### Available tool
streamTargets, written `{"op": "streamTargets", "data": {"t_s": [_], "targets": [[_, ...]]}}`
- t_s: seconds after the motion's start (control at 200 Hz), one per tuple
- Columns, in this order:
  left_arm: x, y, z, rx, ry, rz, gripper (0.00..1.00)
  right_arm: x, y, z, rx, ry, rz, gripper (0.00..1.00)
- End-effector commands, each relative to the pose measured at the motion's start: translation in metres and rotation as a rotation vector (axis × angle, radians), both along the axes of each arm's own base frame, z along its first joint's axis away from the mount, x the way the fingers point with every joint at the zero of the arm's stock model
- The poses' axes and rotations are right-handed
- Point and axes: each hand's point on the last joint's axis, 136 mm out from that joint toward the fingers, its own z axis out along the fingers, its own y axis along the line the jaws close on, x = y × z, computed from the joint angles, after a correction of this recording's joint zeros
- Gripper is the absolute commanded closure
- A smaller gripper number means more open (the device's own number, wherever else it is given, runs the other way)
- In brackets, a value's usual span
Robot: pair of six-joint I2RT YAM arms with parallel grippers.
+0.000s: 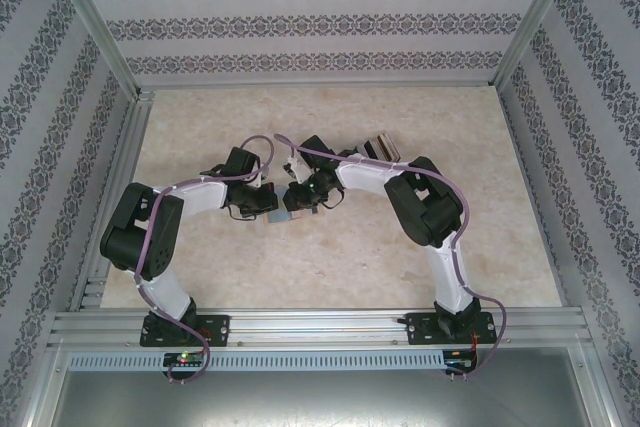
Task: Put the credit cards into the card holder
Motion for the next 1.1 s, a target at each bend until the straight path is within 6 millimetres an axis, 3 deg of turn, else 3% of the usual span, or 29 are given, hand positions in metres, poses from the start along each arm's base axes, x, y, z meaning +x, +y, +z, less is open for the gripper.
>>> {"op": "streamTargets", "data": {"t_s": [0.0, 0.255, 0.39, 0.59, 0.764, 0.839, 0.939, 1.094], "targets": [[-0.01, 0.015, -0.012, 0.038, 0.042, 0.041, 1.0, 0.007, -0.017, -0.014, -0.1, -0.022, -0.025, 0.82], [-0.01, 0.016, -0.011, 0.04, 0.048, 0.036, 1.0, 0.009, -0.051, -0.021, -0.208, -0.053, -0.06, 0.82], [-0.01, 0.015, -0.009, 0.035, 0.043, 0.038, 1.0, 0.011, -0.054, -0.016, -0.205, -0.068, -0.072, 0.82], [-0.006, 0.011, 0.001, 0.012, 0.033, 0.035, 1.0, 0.009, -0.037, 0.012, -0.092, -0.078, -0.058, 0.82], [0.002, 0.003, 0.026, -0.036, -0.008, 0.031, 1.0, 0.009, -0.034, 0.046, -0.024, -0.115, -0.062, 0.81], [0.007, 0.002, 0.039, -0.041, -0.032, 0.033, 0.86, 0.005, -0.035, 0.053, 0.0, -0.113, -0.062, 0.81], [0.014, 0.004, 0.054, -0.024, -0.068, 0.034, 0.76, -0.001, -0.039, 0.055, 0.019, -0.101, -0.068, 0.81], [0.025, 0.005, 0.063, -0.002, -0.093, 0.03, 0.73, -0.004, -0.058, 0.052, 0.026, -0.099, -0.117, 0.81]]}}
